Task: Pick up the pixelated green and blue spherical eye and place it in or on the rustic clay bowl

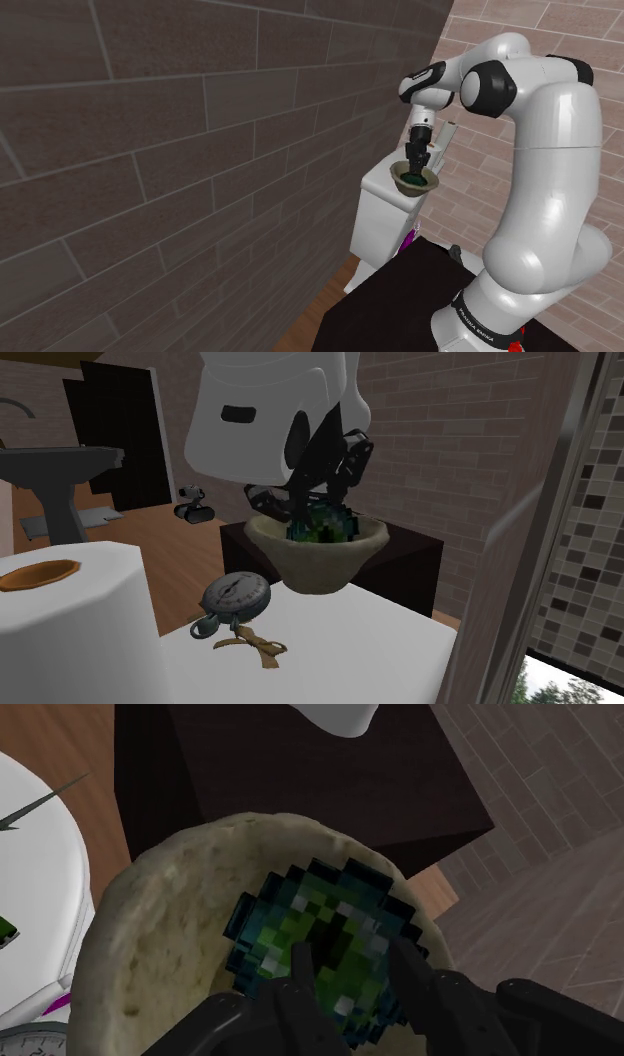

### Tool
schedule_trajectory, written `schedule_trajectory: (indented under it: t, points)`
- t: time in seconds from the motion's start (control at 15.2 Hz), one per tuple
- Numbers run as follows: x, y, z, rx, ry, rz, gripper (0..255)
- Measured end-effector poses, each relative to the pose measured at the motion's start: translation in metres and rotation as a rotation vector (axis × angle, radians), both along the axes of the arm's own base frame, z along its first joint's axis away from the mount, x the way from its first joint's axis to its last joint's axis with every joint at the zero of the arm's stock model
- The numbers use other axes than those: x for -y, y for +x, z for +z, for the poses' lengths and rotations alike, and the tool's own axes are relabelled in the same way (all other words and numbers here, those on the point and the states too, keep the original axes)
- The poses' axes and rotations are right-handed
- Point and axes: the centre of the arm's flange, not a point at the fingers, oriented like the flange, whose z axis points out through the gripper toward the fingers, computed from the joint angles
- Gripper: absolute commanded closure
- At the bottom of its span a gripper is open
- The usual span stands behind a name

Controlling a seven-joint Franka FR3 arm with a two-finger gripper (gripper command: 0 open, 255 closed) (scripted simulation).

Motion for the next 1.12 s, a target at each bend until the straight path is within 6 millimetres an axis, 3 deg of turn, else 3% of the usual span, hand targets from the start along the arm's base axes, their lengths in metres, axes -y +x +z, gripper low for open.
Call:
schedule_trajectory:
  t: [0.46, 0.53, 0.66, 0.86, 1.12]
  points:
    - [-0.002, -0.003, 0.028, -0.013, 0.006, -0.001, 255]
    - [-0.002, -0.003, 0.028, -0.013, 0.005, -0.001, 0]
    - [0.005, -0.002, 0.026, -0.005, 0.023, 0.000, 0]
    - [0.036, 0.009, 0.008, 0.036, 0.111, 0.007, 0]
    - [0.034, 0.004, -0.005, 0.049, 0.134, 0.010, 0]
